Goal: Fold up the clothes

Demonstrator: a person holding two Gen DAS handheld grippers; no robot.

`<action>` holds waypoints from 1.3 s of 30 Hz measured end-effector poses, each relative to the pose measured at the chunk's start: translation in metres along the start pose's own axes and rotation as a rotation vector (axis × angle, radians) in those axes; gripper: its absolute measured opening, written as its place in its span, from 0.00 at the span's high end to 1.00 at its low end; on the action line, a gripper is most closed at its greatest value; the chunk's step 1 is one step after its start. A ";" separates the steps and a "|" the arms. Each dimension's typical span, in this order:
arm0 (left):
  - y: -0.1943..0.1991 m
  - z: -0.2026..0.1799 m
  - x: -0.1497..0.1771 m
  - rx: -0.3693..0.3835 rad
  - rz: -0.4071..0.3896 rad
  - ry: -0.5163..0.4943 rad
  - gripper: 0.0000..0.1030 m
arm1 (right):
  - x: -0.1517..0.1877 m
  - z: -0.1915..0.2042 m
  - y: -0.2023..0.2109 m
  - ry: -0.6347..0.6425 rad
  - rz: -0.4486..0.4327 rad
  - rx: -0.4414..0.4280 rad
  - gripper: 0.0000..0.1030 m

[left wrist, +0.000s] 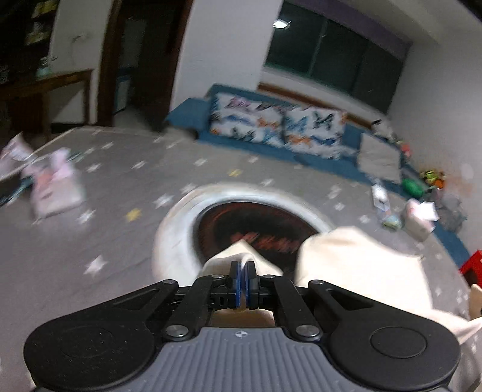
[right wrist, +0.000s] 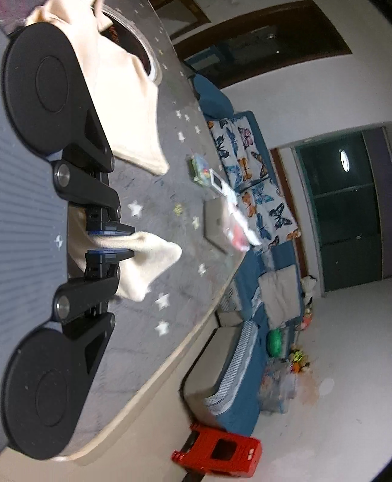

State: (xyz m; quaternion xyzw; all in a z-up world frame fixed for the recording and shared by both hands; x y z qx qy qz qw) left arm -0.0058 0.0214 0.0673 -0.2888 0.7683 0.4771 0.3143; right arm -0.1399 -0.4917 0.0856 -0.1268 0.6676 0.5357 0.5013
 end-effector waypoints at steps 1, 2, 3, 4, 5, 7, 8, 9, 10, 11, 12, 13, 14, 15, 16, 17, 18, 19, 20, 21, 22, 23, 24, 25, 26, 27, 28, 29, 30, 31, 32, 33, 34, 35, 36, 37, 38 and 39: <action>0.001 0.005 0.005 -0.017 0.013 0.005 0.97 | 0.004 -0.003 -0.001 -0.003 0.013 0.007 0.92; 0.003 0.012 0.010 -0.047 0.026 0.013 0.97 | 0.007 -0.005 -0.004 -0.005 0.028 0.016 0.92; 0.004 0.018 0.013 -0.071 0.036 0.020 0.97 | 0.011 -0.008 -0.006 -0.008 0.043 0.024 0.91; 0.006 0.023 0.016 -0.093 0.045 0.027 0.97 | 0.013 -0.009 -0.007 -0.003 0.052 0.033 0.91; 0.010 0.027 0.019 -0.101 0.044 0.030 0.97 | 0.015 -0.010 -0.007 0.006 0.058 0.042 0.90; 0.019 0.028 0.020 -0.115 0.039 0.012 0.97 | 0.017 -0.012 -0.005 0.026 0.066 0.052 0.83; 0.021 0.026 0.019 -0.112 0.043 -0.003 0.97 | 0.017 -0.013 -0.003 0.033 0.065 0.058 0.82; 0.022 0.022 0.019 -0.102 0.045 -0.017 0.97 | 0.017 -0.014 -0.002 0.039 0.063 0.065 0.81; 0.022 0.016 0.019 -0.078 0.046 -0.034 0.97 | 0.017 -0.015 0.000 0.041 0.061 0.075 0.81; 0.020 0.007 0.021 -0.049 0.055 -0.053 0.95 | 0.016 -0.017 0.000 0.036 0.059 0.086 0.76; 0.017 -0.001 0.023 -0.019 0.065 -0.072 0.95 | 0.015 -0.019 0.000 0.032 0.058 0.095 0.69; 0.012 -0.014 0.027 0.021 0.080 -0.100 0.95 | 0.015 -0.019 0.001 0.031 0.055 0.100 0.69; 0.008 -0.025 0.030 0.053 0.092 -0.124 0.95 | 0.015 -0.019 0.001 0.031 0.050 0.103 0.68; 0.001 -0.038 0.034 0.088 0.108 -0.149 0.95 | 0.015 -0.019 0.002 0.032 0.045 0.106 0.66; -0.005 -0.049 0.037 0.120 0.124 -0.169 0.95 | 0.015 -0.018 0.003 0.036 0.041 0.111 0.63; -0.012 -0.060 0.040 0.152 0.140 -0.188 0.95 | 0.015 -0.017 0.003 0.046 0.033 0.121 0.59; -0.017 -0.072 0.043 0.182 0.153 -0.207 0.95 | 0.014 -0.016 0.004 0.057 0.024 0.130 0.59; -0.022 -0.081 0.047 0.207 0.161 -0.228 0.95 | 0.014 -0.015 0.005 0.066 0.017 0.135 0.58; -0.026 -0.090 0.050 0.232 0.169 -0.250 0.95 | 0.013 -0.013 0.007 0.077 0.014 0.124 0.57; -0.031 -0.099 0.053 0.256 0.178 -0.271 0.95 | 0.012 -0.010 0.009 0.090 0.015 0.104 0.55; -0.034 -0.105 0.058 0.271 0.191 -0.285 0.95 | 0.012 -0.007 0.011 0.103 0.015 0.084 0.54; -0.038 -0.110 0.062 0.291 0.206 -0.302 0.95 | 0.011 -0.003 0.013 0.117 0.016 0.064 0.53; -0.040 -0.115 0.067 0.310 0.223 -0.322 0.95 | 0.010 0.000 0.015 0.130 0.016 0.043 0.52; -0.040 -0.118 0.071 0.320 0.239 -0.339 0.95 | 0.010 0.003 0.017 0.143 0.016 0.023 0.51; -0.040 -0.122 0.076 0.330 0.254 -0.357 0.94 | 0.009 0.006 0.020 0.156 0.017 0.003 0.49; -0.039 -0.123 0.079 0.345 0.264 -0.370 0.89 | 0.009 0.010 0.022 0.170 0.017 -0.017 0.48; -0.035 -0.124 0.081 0.359 0.268 -0.382 0.85 | 0.008 0.013 0.024 0.183 0.018 -0.037 0.48; -0.030 -0.124 0.084 0.373 0.271 -0.393 0.74 | 0.007 0.016 0.026 0.196 0.018 -0.057 0.48; -0.027 -0.123 0.085 0.375 0.269 -0.403 0.67 | 0.007 0.019 0.028 0.209 0.018 -0.077 0.48; -0.024 -0.122 0.087 0.370 0.269 -0.413 0.66 | 0.008 0.026 0.030 0.230 0.026 -0.111 0.48; -0.022 -0.121 0.088 0.366 0.275 -0.422 0.66 | 0.009 0.034 0.033 0.255 0.038 -0.154 0.48; -0.021 -0.120 0.090 0.364 0.282 -0.427 0.66 | 0.011 0.043 0.035 0.281 0.049 -0.196 0.48; -0.021 -0.120 0.093 0.357 0.290 -0.432 0.66 | 0.014 0.052 0.038 0.309 0.060 -0.239 0.48; -0.021 -0.120 0.096 0.349 0.295 -0.437 0.66 | 0.017 0.062 0.042 0.342 0.071 -0.283 0.48; -0.022 -0.120 0.098 0.341 0.301 -0.443 0.67 | 0.020 0.070 0.045 0.369 0.080 -0.317 0.48; -0.022 -0.121 0.100 0.336 0.307 -0.445 0.67 | 0.025 0.082 0.048 0.406 0.092 -0.361 0.48; -0.023 -0.121 0.102 0.331 0.313 -0.447 0.69 | 0.031 0.094 0.052 0.445 0.103 -0.403 0.49; -0.024 -0.122 0.103 0.328 0.315 -0.451 0.74 | 0.037 0.105 0.056 0.480 0.112 -0.437 0.49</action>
Point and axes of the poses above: each gripper's, at about its wrist camera, not at the fingertips, and y roughly against the way its jaws point, z to its left, x to its underside, the point moved 2 cm from there along -y, roughly the way its jaws point, and after that the axes turned 12 degrees about x, right-handed, at the moved point
